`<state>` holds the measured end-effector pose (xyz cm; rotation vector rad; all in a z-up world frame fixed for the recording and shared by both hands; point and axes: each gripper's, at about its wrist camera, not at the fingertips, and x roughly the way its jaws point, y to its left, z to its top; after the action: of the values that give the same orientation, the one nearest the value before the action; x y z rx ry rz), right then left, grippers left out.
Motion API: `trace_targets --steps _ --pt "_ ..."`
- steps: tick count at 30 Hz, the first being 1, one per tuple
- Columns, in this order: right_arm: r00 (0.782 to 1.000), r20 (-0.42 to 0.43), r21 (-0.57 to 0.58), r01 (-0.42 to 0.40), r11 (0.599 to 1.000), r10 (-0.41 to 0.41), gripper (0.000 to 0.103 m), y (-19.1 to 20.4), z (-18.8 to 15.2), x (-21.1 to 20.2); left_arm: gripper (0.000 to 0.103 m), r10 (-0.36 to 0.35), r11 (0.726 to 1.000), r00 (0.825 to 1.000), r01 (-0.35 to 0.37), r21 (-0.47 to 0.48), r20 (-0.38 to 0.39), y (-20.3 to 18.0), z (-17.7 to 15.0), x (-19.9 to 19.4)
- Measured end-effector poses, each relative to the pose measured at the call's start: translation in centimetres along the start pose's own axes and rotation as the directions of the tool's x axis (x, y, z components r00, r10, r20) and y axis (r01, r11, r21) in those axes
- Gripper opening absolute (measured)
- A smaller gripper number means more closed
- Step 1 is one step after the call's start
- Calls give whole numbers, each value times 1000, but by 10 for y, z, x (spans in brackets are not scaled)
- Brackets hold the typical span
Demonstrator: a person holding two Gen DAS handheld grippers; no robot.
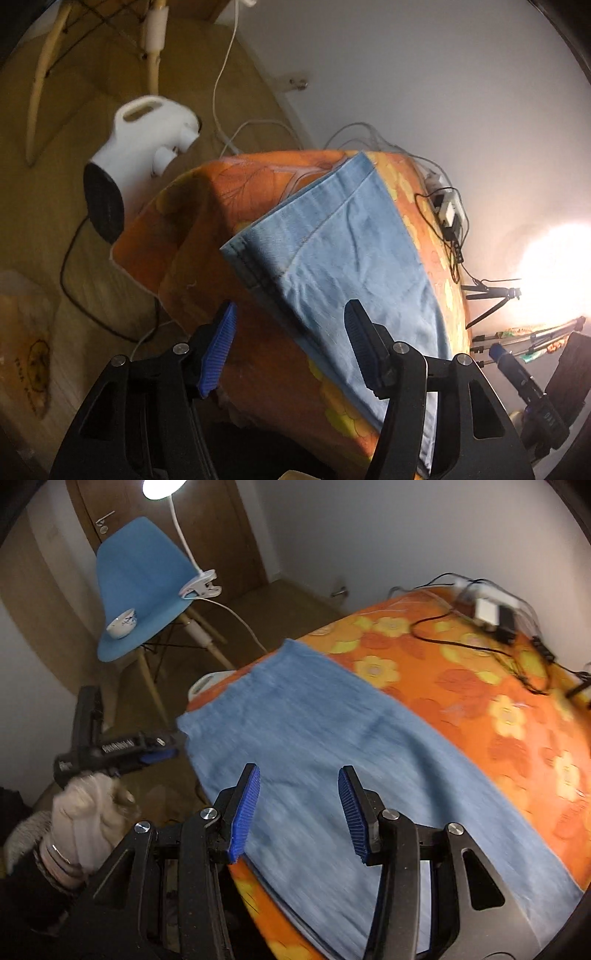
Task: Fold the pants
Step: 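Move both tools to the leg hem end of the folded jeans, then close the left tool on the leg hem corner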
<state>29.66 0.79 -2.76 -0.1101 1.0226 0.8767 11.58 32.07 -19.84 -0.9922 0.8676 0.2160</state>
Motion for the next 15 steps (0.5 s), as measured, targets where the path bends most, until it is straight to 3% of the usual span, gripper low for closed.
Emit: trace_targets --steps 5,8,13,14,15 --pt "999 -33 17 -40 999 40 46 13 19 32 60 -8 995 1000 6 -100 -18 22 6 9" --pt "996 -68 42 -51 998 54 46 15 23 55 60 -45 988 999 44 -145 -4 28 7 8" --pt "989 -142 94 -29 995 42 46 9 21 93 57 -66 993 996 72 -97 58 15 9 0" --pt "986 -157 108 -32 994 48 46 8 19 101 52 -71 993 995 77 -86 66 12 9 -1" --pt "985 -167 117 -33 993 52 46 7 18 106 39 -55 996 996 60 -71 73 10 10 -1"
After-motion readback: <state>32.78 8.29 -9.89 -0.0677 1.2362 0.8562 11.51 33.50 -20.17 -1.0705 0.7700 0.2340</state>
